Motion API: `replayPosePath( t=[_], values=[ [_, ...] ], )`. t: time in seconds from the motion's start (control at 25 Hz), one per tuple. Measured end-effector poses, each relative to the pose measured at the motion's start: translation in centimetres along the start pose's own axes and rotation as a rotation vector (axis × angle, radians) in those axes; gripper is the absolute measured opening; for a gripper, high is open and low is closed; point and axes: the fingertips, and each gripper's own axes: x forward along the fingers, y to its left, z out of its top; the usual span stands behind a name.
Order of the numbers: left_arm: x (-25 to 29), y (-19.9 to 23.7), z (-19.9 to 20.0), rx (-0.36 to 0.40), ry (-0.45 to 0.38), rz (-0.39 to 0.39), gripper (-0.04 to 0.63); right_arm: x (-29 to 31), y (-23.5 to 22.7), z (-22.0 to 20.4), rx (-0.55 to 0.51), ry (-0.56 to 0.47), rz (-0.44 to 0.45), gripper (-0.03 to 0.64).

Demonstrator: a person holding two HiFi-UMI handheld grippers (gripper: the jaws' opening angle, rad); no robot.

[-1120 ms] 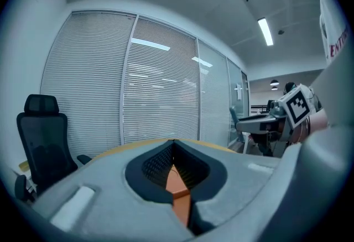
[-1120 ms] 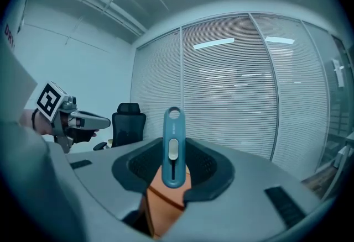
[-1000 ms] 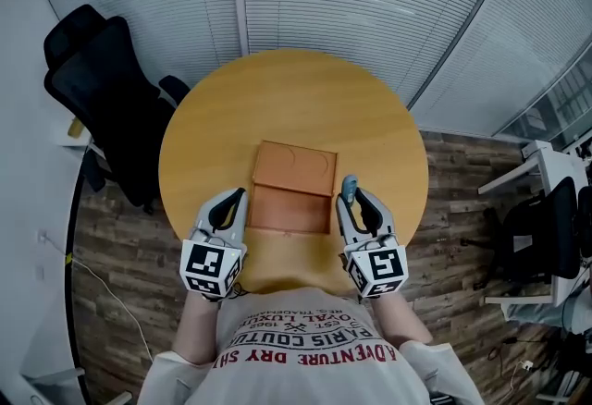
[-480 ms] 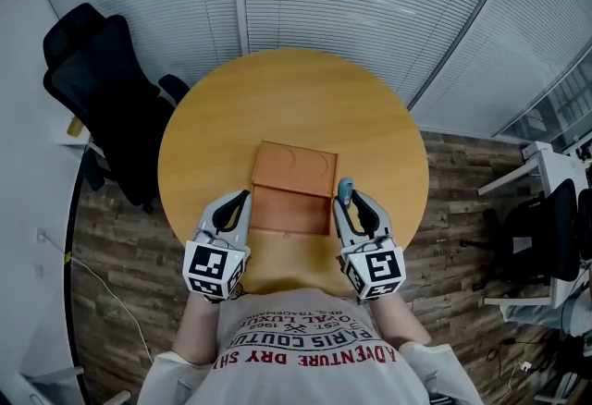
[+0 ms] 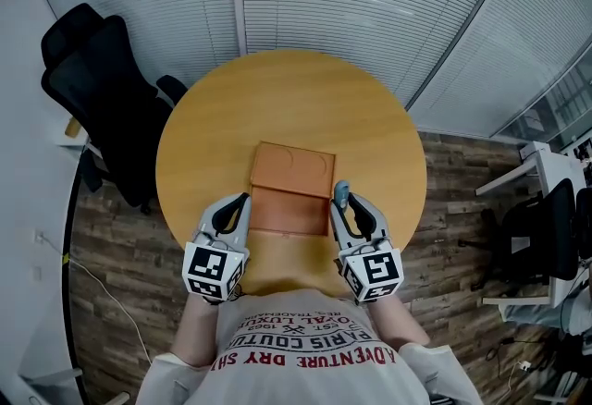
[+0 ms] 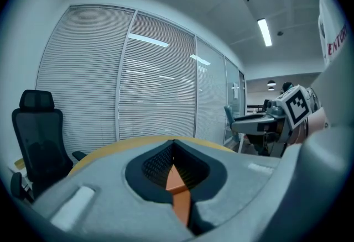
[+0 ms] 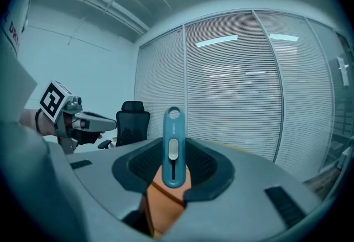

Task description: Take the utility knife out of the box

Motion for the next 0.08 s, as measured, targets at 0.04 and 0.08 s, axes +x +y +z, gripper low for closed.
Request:
replayPosePath(
  t=[0.04,0.08],
  values=[
    [-0.01,0.00,-0.01,0.001,0.001,-0.002,-0.006,0.02,0.11,-0.05,0.000,0.002,0.002,0.133],
    [0.00,0.00,-0.01,0.002,0.001,-0.005,-0.005,0.05,0.21,-0.11,0.000,0.005,0.004,0.133]
  ],
)
